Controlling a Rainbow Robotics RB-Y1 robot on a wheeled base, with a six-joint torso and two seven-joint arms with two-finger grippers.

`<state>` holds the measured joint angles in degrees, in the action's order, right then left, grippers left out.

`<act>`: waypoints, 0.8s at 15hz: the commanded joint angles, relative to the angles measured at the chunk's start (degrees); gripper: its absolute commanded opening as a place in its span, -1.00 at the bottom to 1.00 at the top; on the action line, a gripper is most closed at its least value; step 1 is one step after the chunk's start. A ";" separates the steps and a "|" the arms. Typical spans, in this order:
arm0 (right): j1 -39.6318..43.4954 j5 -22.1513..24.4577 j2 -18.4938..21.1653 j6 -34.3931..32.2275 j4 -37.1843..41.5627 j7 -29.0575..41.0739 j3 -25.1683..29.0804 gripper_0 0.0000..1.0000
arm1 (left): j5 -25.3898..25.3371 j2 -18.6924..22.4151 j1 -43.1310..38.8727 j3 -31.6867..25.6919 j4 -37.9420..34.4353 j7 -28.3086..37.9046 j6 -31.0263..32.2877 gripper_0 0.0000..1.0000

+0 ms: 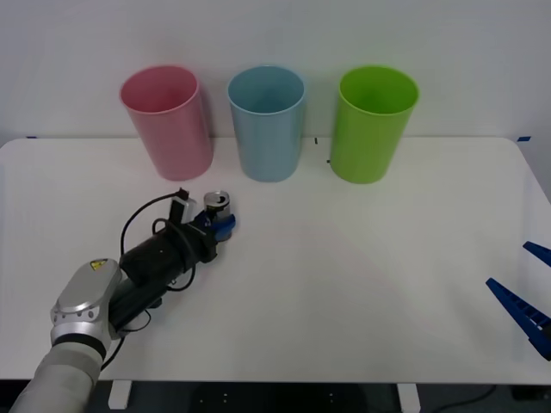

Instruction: Grasp the object on the table and drop it into the matching bin: aluminum can to the light blue bin, PET bottle to the pink bin.

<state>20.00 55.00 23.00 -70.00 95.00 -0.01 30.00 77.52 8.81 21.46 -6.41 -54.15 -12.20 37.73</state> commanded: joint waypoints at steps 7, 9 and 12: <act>0.00 0.00 0.00 0.00 0.00 0.01 0.00 1.00 | -9.31 5.43 -2.21 3.95 -9.66 4.29 2.43 -1.00; 0.00 0.00 0.00 0.00 0.00 0.01 0.00 1.00 | -9.49 6.66 -3.35 4.04 -15.20 10.09 2.35 -1.00; 0.00 0.00 0.00 0.00 0.00 0.01 0.00 1.00 | -9.49 8.24 -4.67 4.13 -21.96 16.42 1.91 -1.00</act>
<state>20.00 55.00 23.00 -70.00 95.00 -0.01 30.00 67.96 16.66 17.06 -2.33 -74.51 2.74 39.89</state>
